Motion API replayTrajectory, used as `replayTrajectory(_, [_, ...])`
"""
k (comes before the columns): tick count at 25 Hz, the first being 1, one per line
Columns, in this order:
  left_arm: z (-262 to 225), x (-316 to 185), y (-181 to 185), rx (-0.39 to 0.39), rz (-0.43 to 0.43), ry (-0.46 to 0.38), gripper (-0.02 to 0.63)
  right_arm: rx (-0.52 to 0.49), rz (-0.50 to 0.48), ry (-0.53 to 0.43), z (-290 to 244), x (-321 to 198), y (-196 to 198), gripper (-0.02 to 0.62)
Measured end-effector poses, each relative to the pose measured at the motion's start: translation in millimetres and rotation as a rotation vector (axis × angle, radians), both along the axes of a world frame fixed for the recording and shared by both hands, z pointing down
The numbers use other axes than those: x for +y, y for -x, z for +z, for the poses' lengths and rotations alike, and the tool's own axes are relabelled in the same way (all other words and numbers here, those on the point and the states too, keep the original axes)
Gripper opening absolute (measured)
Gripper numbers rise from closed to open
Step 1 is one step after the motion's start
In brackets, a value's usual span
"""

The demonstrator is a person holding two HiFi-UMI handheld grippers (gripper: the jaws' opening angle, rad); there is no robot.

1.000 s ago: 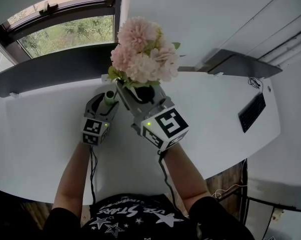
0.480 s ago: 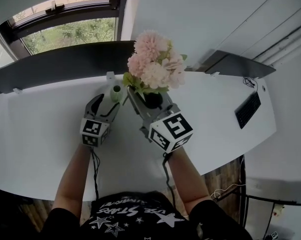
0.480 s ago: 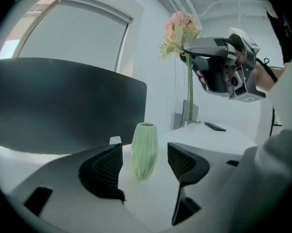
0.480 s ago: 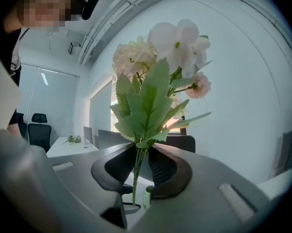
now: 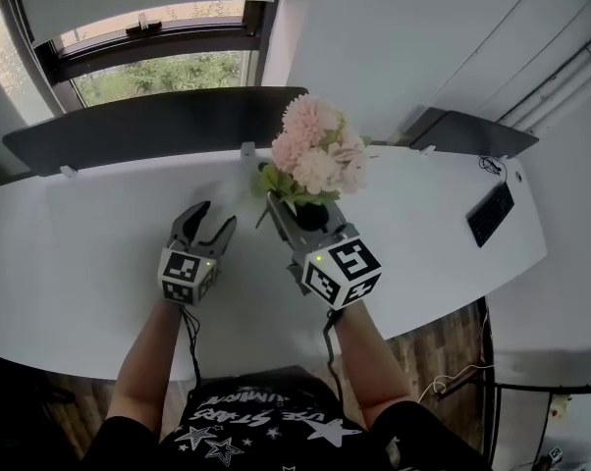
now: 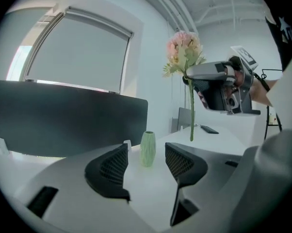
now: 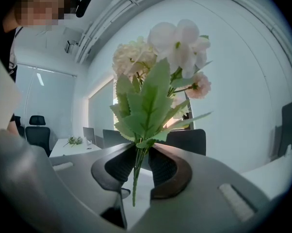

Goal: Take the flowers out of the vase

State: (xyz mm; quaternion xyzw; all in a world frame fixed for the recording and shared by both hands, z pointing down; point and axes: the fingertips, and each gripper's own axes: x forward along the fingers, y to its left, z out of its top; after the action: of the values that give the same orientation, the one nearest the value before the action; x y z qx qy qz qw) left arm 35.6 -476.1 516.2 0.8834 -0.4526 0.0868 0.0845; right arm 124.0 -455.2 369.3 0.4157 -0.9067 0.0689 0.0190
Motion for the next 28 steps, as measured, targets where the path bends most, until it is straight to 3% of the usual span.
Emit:
replayTrajectory(6, [-33.8, 38.0, 41.8, 0.014, -0.004, -0.048, 0.189, 0.016, 0.01, -0.009, -4.9, 34.4, 32.8, 0.083])
replayTrajectory(12, [-59.2, 85.0, 90.0, 0.061, -0.022, -0.073, 0.066, 0.026, 0.028, 0.007, -0.7, 78.5, 68.6, 0.083])
replayTrajectory(18, [-70.1, 131.9, 125.5, 0.097, 0.002, -0.088, 0.029, 0.024, 0.081, 0.02, 9.4, 124.8, 94.2, 0.083])
replayTrajectory(23, [-73.1, 194.4, 133.6, 0.2, 0.046, -0.048, 0.011, 0.024, 0.136, 0.029, 25.3, 192.7, 99.8, 0.083])
replayTrajectory(28, [-78.8, 196.5, 130.1, 0.179, 0.111, -0.051, 0.009, 0.031, 0.195, 0.065, 31.3, 195.0, 94.1, 0.083])
